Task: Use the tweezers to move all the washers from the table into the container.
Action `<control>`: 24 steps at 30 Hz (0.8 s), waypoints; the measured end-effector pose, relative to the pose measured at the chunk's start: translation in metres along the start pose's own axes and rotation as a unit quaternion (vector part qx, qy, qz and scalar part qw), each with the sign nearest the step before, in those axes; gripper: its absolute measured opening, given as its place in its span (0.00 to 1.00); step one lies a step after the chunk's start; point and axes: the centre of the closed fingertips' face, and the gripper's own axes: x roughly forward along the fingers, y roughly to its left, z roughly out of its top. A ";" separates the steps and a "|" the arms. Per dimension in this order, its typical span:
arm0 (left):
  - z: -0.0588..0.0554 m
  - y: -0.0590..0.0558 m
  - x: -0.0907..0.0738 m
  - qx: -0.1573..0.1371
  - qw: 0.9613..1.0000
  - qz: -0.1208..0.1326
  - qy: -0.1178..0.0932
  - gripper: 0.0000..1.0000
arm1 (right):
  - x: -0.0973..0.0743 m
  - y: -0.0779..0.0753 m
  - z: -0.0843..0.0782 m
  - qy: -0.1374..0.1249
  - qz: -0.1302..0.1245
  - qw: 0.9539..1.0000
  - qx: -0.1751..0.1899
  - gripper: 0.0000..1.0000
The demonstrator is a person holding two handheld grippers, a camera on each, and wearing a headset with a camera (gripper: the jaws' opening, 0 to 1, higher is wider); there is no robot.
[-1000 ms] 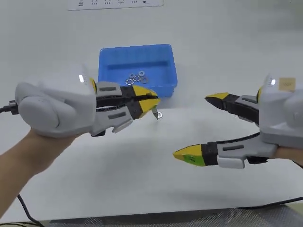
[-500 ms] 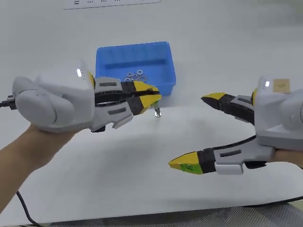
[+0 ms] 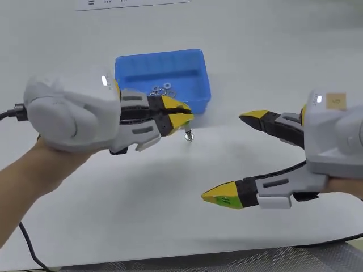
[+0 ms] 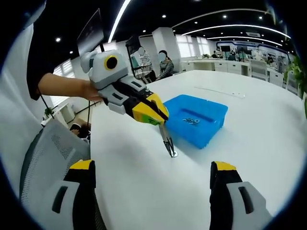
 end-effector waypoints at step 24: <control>-0.004 -0.004 0.000 -0.015 0.998 -0.048 0.040 0.06 | 0.064 -0.021 0.013 0.059 0.065 0.983 -0.161 0.24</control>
